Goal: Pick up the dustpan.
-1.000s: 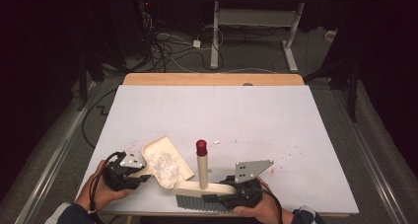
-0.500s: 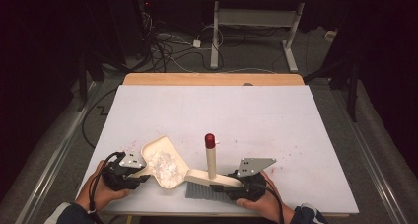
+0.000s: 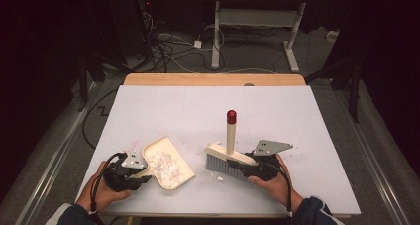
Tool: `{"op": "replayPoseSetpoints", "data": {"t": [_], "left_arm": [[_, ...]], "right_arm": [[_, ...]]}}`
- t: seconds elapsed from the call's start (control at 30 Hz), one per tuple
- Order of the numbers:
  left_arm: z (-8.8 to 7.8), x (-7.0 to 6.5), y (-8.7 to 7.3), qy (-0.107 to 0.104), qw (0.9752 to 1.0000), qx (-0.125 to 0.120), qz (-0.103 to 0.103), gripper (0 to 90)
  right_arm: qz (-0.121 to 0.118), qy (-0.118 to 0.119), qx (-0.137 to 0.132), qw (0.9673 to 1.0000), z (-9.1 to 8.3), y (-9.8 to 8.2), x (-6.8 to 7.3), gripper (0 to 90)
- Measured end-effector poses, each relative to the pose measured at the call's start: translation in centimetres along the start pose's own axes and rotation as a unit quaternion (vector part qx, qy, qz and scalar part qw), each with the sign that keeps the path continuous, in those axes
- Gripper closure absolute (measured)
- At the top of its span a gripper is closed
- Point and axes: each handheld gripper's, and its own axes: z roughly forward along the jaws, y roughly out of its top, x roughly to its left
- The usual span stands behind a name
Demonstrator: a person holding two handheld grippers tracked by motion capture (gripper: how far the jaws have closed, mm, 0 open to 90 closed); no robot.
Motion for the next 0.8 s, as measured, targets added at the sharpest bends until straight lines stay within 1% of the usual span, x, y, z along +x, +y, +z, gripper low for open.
{"op": "replayPoseSetpoints", "data": {"t": [0.03,0.07,0.1,0.17,0.2,0.23,0.3,0.37,0.43,0.53,0.6,0.67,0.73,0.77,0.8], "left_arm": [[0.0,0.0,0.0,-0.001,1.0000,0.000,0.001,63.6],[0.0,0.0,0.1,-0.002,1.0000,0.000,0.002,63.6],[0.0,0.0,0.1,-0.002,1.0000,0.001,0.002,63.6],[0.1,0.0,0.1,-0.002,1.0000,0.000,0.002,63.6],[0.1,0.0,0.1,-0.003,1.0000,0.000,0.001,63.6],[0.1,0.1,0.1,-0.004,1.0000,0.000,0.002,63.6],[0.1,0.1,0.1,-0.004,1.0000,0.002,0.002,63.6],[0.1,0.1,0.1,-0.004,1.0000,0.002,0.002,63.6],[0.1,0.2,0.0,-0.005,1.0000,0.003,0.002,63.6],[0.2,0.3,0.0,-0.005,1.0000,0.005,0.001,63.5],[0.2,0.3,-0.1,-0.006,1.0000,0.006,0.000,63.6],[0.3,0.2,-0.1,-0.005,1.0000,0.008,0.000,63.5],[0.3,0.2,-0.1,-0.005,0.9999,0.010,0.000,63.6],[0.3,0.2,-0.1,-0.005,0.9999,0.010,0.000,63.6],[0.3,0.2,-0.1,-0.005,0.9999,0.010,0.000,63.6]], "right_arm": [[0.001,0.000,0.000,1.0000,0.2,0.0,-0.3,67.7],[0.007,0.000,-0.002,1.0000,0.3,0.1,-0.4,67.7],[0.007,-0.002,-0.004,1.0000,0.3,0.2,-0.5,67.7],[0.009,-0.004,-0.019,0.9998,-0.1,0.5,-0.5,67.8],[0.008,-0.005,-0.025,0.9996,-0.4,0.7,-0.3,67.8],[0.008,-0.001,-0.032,0.9995,-0.7,0.9,-0.2,67.8],[0.004,0.007,-0.043,0.9991,-1.3,1.2,0.4,67.7],[0.000,0.020,-0.049,0.9986,-1.6,1.5,1.1,67.7],[0.001,0.041,-0.054,0.9977,-1.8,1.7,2.1,67.8],[-0.006,0.087,-0.047,0.9951,-1.5,1.6,3.9,67.7],[-0.010,0.116,-0.036,0.9926,-0.9,1.3,5.0,67.8],[-0.015,0.143,-0.029,0.9892,-0.3,0.9,6.0,67.7],[-0.026,0.160,-0.022,0.9865,0.3,0.7,6.9,67.8],[-0.026,0.170,-0.017,0.9849,0.7,0.6,7.3,67.7],[-0.025,0.174,-0.013,0.9844,1.0,0.5,7.5,67.8]]}}
